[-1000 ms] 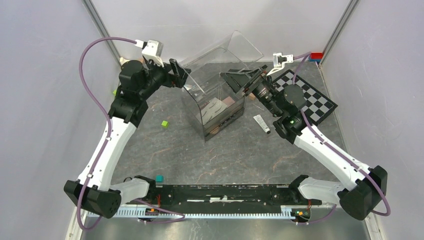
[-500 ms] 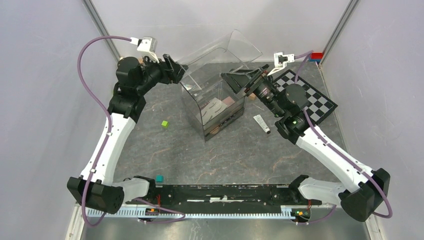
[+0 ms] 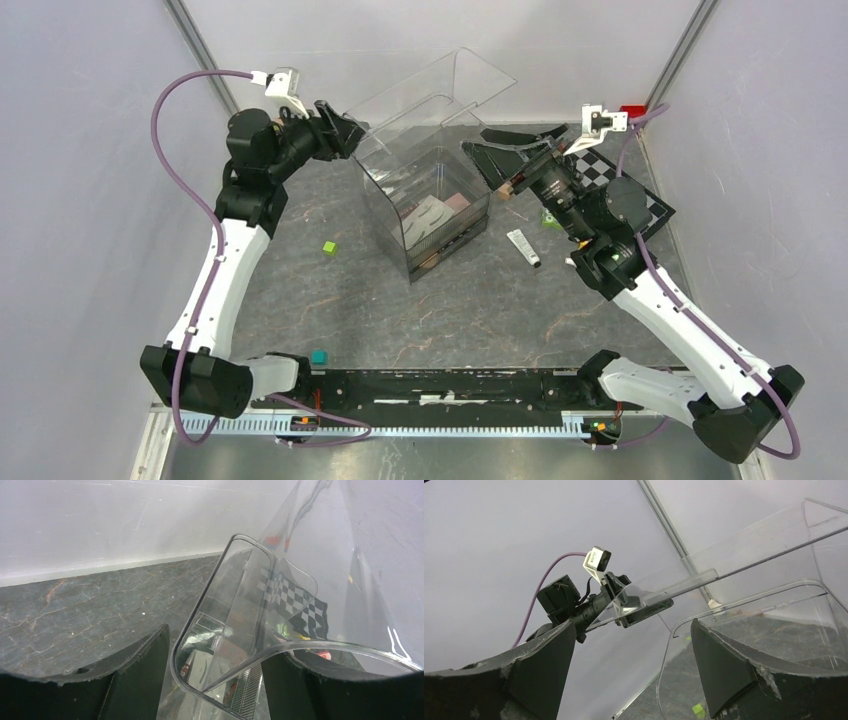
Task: Organize the makeup
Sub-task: Open the storage box at the center of the board, then move the makeup to the center of the board, then pick up the makeup from the center of the board.
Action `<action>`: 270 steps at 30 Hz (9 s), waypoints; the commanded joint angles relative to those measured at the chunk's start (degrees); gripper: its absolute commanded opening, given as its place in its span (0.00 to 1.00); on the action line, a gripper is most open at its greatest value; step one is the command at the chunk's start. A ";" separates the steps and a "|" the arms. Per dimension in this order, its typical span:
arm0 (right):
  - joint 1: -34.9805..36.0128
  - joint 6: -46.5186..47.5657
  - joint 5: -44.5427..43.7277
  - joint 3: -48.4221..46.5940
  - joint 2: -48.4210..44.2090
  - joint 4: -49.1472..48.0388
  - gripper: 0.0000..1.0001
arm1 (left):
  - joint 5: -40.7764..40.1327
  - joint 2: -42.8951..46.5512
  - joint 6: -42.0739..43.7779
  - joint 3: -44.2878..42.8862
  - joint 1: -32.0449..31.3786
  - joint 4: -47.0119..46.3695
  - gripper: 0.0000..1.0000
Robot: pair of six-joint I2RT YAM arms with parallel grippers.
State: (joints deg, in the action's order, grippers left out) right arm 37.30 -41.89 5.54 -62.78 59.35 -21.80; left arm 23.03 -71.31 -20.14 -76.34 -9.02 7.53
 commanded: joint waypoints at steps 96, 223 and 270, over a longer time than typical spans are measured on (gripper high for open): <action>-9.95 20.31 -18.09 21.30 -2.26 49.44 0.98 | -11.16 33.16 -8.79 28.98 5.37 23.31 1.00; -13.50 46.08 -1.18 10.99 17.24 54.26 0.85 | -20.94 33.54 -4.29 32.32 2.64 32.34 1.00; -6.32 13.92 -11.91 18.92 23.89 51.83 0.44 | -19.78 34.81 -4.03 32.72 2.47 31.68 1.00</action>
State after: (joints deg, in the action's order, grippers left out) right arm 31.03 -21.26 -3.42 -45.15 84.33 30.70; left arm 2.09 -37.43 -26.94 -43.59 -6.26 41.43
